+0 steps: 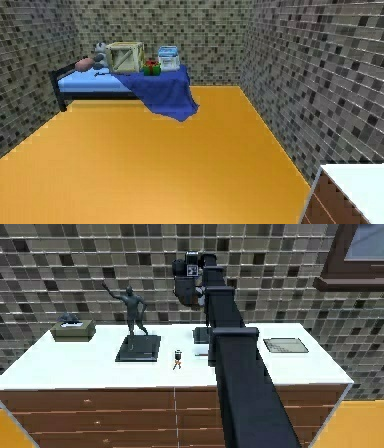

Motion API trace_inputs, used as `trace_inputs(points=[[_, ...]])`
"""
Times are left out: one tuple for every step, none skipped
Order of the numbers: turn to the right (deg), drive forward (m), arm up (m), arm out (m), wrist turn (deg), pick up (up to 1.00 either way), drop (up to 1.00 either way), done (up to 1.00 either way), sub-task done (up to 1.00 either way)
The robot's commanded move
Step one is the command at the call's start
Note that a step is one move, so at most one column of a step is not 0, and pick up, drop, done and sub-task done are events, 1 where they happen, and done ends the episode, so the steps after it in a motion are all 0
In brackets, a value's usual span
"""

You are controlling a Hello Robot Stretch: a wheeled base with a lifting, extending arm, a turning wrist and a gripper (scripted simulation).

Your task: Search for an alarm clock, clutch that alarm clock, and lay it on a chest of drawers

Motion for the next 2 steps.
trace_inputs(points=[[0.0,0.0,0.0,-0.1,0.0,0.0,0.0,0.0,0.0],[0.0,0.0,0.0,0.0,-45.0,0.0,0.0,0.0,0.0]])
